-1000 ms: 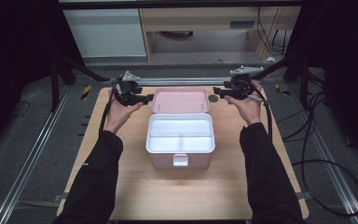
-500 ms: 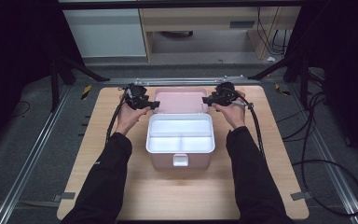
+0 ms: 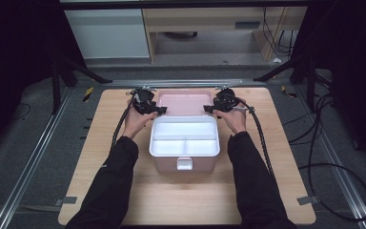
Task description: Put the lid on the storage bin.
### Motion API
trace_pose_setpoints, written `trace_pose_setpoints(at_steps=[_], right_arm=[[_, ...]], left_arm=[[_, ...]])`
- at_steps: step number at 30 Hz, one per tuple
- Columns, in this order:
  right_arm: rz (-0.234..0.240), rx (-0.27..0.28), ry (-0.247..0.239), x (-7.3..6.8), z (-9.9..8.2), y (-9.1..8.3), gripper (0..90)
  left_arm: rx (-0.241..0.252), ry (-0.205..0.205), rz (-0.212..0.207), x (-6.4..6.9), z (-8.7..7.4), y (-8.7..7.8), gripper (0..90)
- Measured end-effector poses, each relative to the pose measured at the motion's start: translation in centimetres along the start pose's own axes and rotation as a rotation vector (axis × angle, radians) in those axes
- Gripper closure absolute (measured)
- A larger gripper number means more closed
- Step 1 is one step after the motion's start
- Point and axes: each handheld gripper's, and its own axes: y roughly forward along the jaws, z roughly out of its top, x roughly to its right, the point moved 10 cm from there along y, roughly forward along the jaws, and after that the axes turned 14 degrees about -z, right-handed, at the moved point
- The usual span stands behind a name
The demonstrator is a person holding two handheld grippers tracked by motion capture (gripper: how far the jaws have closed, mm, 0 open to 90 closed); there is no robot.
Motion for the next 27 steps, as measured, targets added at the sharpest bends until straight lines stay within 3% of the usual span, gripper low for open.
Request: trace_pose_setpoints(at_steps=[6,8,13,21,27], right_arm=[[0.017,-0.008,0.026,-0.3,-0.2,0.4,43.9],[0.006,0.001,0.014,-0.2,0.0,0.2,45.8],[0.014,0.019,0.028,-0.1,0.4,-0.1,47.4],[0.015,0.124,0.053,-0.1,2.4,-2.4,48.5],[0.019,0.187,0.041,-0.4,3.6,-4.7,48.9]], left_arm=[[0.017,-0.033,-0.027,-0.1,-0.1,0.0,42.3],[0.025,-0.039,-0.025,-0.2,0.0,-0.2,48.9],[0.054,-0.041,-0.03,-0.3,0.3,-0.9,52.5],[0.156,0.009,-0.027,1.0,2.4,-3.8,56.2],[0.202,0.055,-0.011,2.3,3.2,-5.6,56.8]])
